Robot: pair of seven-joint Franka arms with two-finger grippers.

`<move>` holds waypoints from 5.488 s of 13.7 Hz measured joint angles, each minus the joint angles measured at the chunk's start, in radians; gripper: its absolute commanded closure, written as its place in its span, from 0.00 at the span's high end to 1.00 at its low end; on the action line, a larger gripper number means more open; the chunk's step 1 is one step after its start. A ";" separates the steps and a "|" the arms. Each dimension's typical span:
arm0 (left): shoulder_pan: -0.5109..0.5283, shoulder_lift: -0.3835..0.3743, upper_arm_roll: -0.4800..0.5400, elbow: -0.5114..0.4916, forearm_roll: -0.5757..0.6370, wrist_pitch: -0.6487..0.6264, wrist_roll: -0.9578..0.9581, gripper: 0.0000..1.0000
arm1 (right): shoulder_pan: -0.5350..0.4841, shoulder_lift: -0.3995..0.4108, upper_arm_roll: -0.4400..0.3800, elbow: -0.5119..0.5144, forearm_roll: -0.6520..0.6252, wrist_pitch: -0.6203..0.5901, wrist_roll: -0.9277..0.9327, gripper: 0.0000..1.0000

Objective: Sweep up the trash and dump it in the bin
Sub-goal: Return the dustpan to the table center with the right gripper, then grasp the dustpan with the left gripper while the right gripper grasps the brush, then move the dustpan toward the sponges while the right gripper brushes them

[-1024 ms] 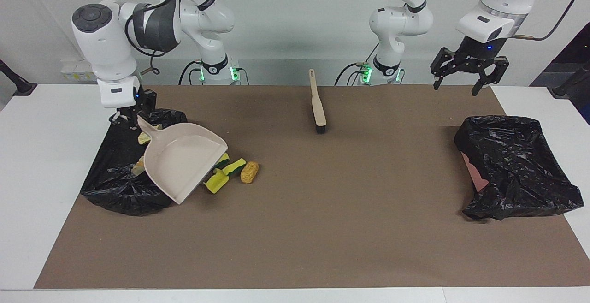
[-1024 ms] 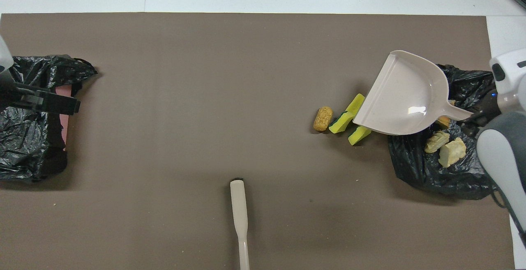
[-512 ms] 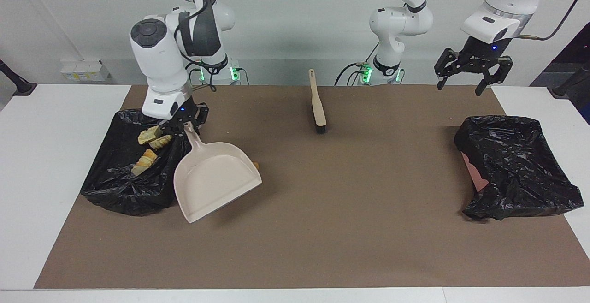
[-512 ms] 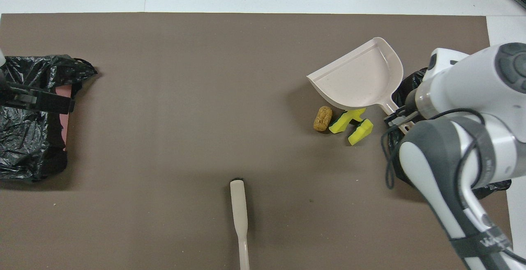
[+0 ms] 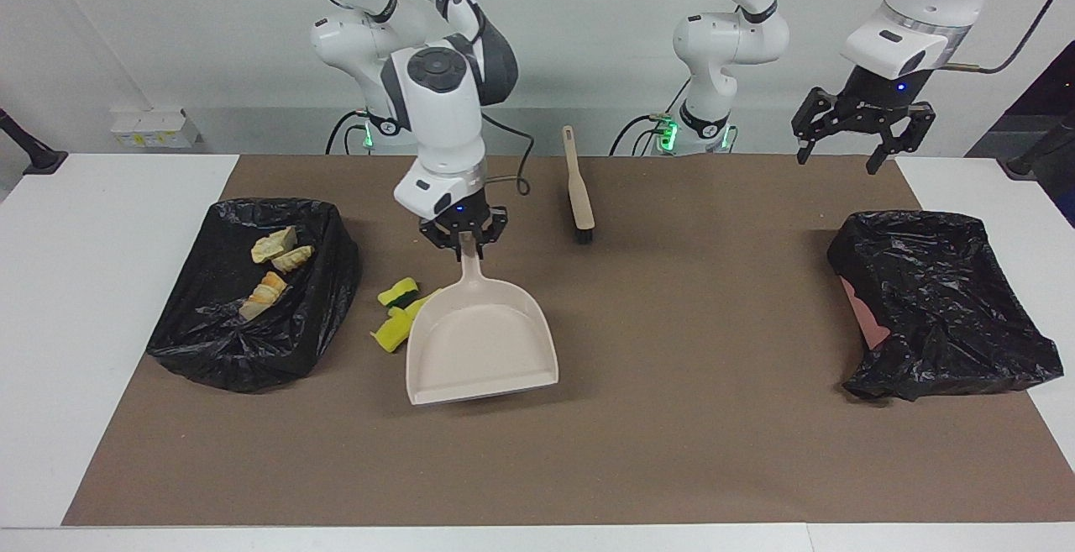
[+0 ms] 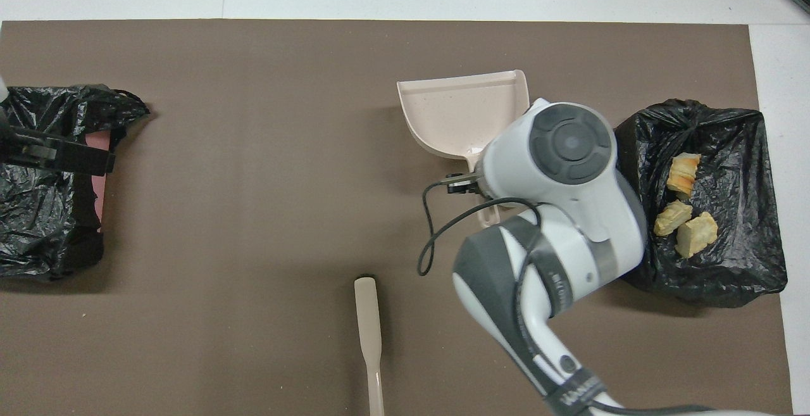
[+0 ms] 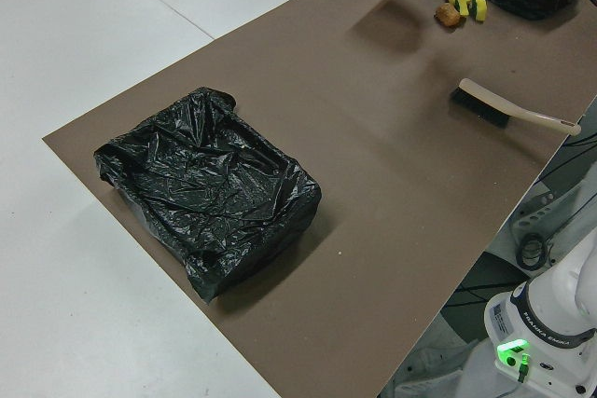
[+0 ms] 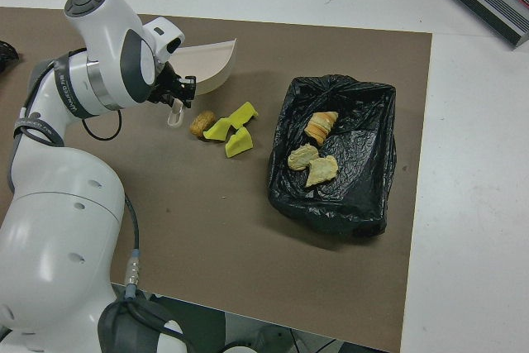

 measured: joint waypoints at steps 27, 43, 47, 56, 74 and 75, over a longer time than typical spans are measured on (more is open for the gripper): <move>0.000 0.000 0.000 0.000 0.000 -0.001 0.000 1.00 | -0.116 0.040 -0.019 0.338 0.021 -0.313 -0.271 1.00; -0.321 0.107 -0.057 -0.212 -0.003 0.359 -0.345 1.00 | 0.199 -0.303 0.000 -0.342 0.157 -0.034 0.060 1.00; -0.386 0.239 -0.055 -0.230 -0.001 0.477 -0.398 1.00 | 0.363 -0.276 0.003 -0.430 0.157 0.130 0.249 1.00; -0.415 0.306 -0.053 -0.385 0.000 0.683 -0.410 1.00 | 0.508 -0.138 0.002 -0.451 0.155 0.238 0.418 0.74; -0.418 0.293 -0.043 -0.408 0.001 0.749 -0.396 0.00 | 0.478 -0.156 -0.005 -0.442 0.225 0.124 0.398 0.00; -0.418 0.291 -0.040 -0.405 0.001 0.749 -0.380 0.00 | 0.457 -0.175 -0.006 -0.437 0.225 0.093 0.398 0.00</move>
